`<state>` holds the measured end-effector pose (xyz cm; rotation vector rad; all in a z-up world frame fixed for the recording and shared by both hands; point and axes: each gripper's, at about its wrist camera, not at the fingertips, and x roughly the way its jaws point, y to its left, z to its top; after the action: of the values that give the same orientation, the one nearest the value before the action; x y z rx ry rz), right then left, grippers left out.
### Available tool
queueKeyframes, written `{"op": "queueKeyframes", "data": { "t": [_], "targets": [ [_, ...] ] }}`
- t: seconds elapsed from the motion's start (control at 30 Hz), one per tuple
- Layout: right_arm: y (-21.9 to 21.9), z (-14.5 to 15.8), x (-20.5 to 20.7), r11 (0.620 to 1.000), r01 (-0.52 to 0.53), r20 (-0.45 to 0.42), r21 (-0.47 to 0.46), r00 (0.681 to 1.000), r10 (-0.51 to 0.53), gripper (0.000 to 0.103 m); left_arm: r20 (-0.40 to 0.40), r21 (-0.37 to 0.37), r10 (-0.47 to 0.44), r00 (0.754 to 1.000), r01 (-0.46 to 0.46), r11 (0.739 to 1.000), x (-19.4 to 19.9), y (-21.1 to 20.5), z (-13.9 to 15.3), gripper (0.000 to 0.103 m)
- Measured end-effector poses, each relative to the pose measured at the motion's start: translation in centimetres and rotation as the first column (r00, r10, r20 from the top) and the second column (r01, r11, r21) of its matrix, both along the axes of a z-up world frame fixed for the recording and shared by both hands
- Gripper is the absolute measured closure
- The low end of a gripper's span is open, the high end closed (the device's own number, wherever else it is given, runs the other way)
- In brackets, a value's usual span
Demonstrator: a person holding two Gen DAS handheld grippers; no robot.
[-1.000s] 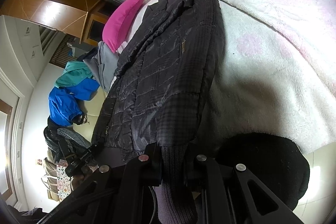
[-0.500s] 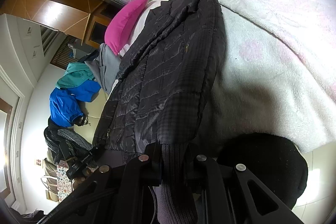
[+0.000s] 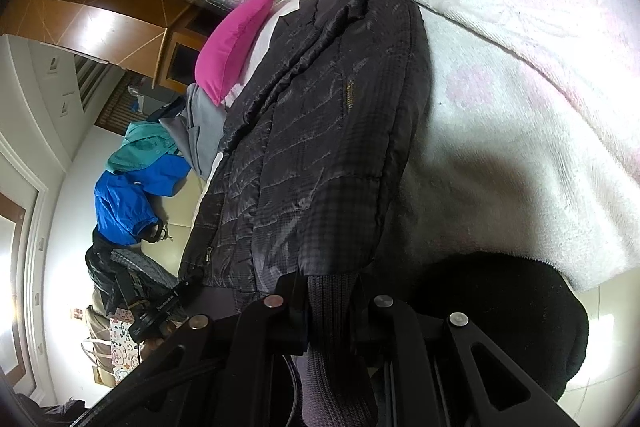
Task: Fold large clothes
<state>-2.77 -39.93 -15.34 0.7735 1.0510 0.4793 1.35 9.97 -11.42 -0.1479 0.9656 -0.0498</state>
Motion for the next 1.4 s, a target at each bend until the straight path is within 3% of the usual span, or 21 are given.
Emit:
{"op": "queueKeyframes", "data": {
  "t": [0.97,1.4],
  "targets": [
    [0.3,1.2,-0.1,0.999,-0.009,0.020,-0.033,1.000,0.010,0.089,0.021,-0.030,-0.013,1.000,0.013,0.999,-0.5,1.1,0.0,0.085],
    [0.5,3.1,-0.1,0.999,-0.019,0.050,-0.034,0.999,0.020,0.089,0.071,-0.044,-0.030,0.997,0.033,0.998,-1.2,1.2,1.8,0.085]
  ]
}}
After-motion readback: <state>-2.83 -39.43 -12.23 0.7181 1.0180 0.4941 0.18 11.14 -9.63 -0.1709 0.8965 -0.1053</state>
